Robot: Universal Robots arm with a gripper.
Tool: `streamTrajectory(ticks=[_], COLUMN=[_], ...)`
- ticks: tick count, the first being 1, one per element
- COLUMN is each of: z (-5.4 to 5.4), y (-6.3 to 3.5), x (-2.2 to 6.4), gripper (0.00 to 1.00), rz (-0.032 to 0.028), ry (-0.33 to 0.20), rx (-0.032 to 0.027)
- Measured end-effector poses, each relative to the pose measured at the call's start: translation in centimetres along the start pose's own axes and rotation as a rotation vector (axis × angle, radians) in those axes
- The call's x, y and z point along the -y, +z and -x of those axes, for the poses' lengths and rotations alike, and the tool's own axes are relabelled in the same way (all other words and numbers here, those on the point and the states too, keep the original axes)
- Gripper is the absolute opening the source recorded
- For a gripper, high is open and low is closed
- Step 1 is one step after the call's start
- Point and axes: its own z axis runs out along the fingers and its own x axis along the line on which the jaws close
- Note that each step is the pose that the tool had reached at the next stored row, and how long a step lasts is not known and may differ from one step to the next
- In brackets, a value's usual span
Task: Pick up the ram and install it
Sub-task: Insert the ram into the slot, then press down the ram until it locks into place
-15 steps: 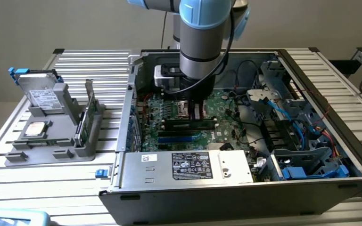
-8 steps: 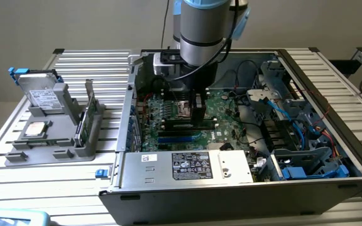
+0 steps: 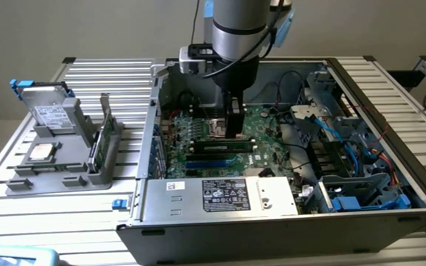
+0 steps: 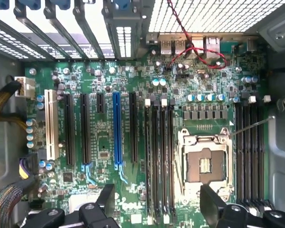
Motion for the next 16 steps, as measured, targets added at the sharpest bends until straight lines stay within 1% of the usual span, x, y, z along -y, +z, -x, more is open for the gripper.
streamTrajectory(ticks=[15, 16], z=[0.0, 0.0], y=[-0.01, -0.01], x=[0.0, 0.0], gripper=[0.8, 0.78], rz=[-0.0001, -0.0001], ry=[0.001, 0.001], rx=[-0.0004, -0.0004])
